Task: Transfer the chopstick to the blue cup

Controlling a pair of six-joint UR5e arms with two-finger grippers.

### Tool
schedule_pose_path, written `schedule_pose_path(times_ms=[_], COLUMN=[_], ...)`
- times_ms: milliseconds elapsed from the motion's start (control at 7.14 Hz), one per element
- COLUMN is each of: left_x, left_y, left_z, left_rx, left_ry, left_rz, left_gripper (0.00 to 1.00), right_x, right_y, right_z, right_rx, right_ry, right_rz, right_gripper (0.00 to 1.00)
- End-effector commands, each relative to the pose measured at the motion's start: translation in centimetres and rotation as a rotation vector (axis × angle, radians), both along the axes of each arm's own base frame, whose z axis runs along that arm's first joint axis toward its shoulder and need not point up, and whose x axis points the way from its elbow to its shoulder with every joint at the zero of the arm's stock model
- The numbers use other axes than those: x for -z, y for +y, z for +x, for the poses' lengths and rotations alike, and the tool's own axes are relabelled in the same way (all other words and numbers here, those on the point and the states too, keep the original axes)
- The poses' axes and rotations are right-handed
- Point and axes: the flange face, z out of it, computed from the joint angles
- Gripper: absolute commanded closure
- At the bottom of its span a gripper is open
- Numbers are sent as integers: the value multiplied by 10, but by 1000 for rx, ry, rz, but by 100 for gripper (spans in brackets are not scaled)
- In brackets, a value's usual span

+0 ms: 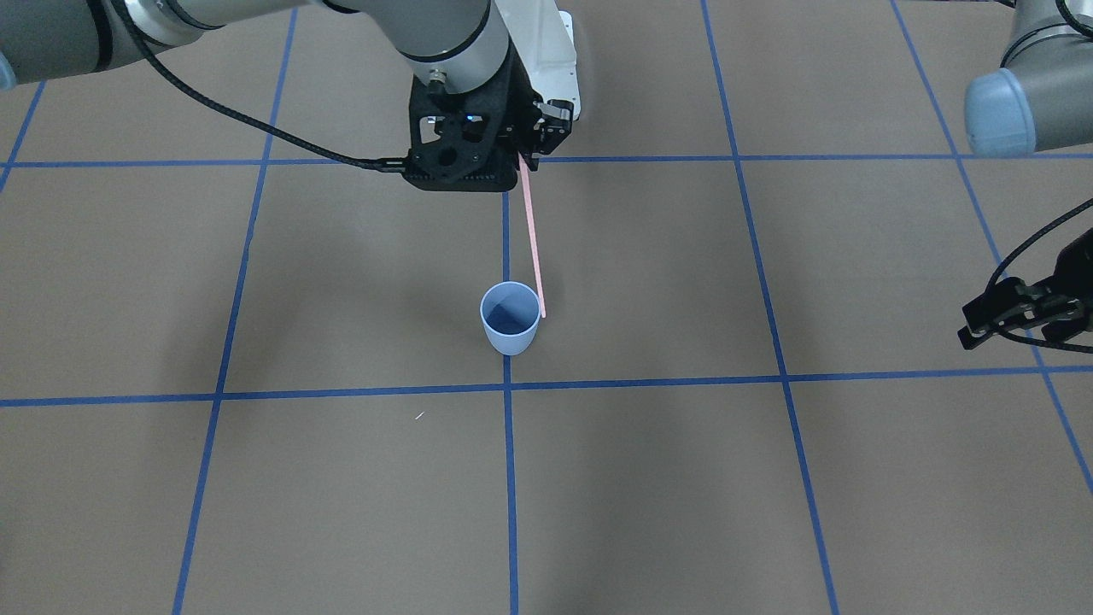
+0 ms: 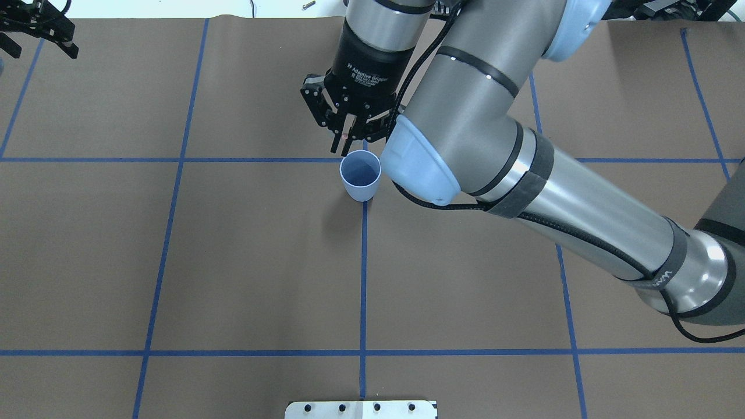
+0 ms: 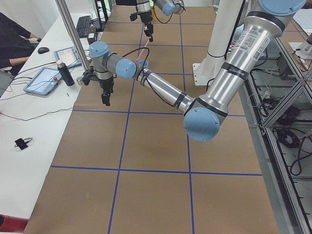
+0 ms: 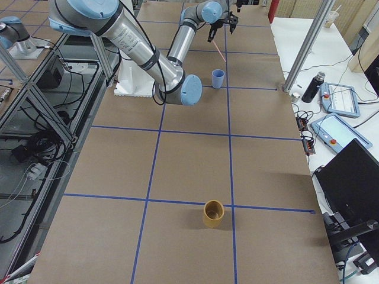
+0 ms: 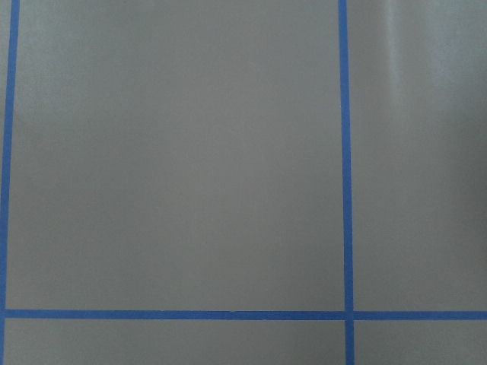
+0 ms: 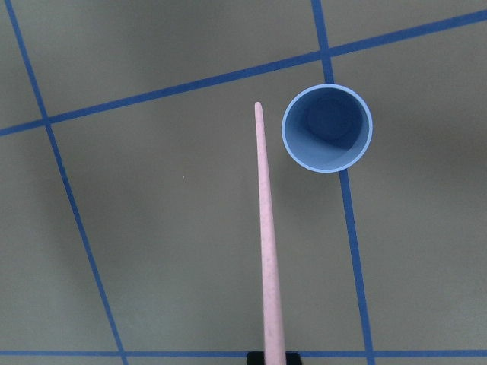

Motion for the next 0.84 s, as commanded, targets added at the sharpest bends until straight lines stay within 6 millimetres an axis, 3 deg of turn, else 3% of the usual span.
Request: schedule_pose_path(times_ms=[0, 280, 561, 701], left_x=[-4, -4, -4, -5], left_y=[-2, -2, -3, -4], left_z=[-1, -1, 0, 1], left_rx=[1, 1, -1, 0], left_ry=[-2, -2, -1, -3], left_rz=[-6, -6, -6, -9], left_gripper=[2, 2, 2, 2], right_x=[-17, -38, -45, -61], right_y=[8, 3, 4, 10], right_z=[-21, -19, -11, -5], right_rx=[30, 26, 21, 21], right_ry=[13, 31, 29, 33], right_rz=[-24, -49, -51, -55], right_gripper=[100, 100, 100, 100])
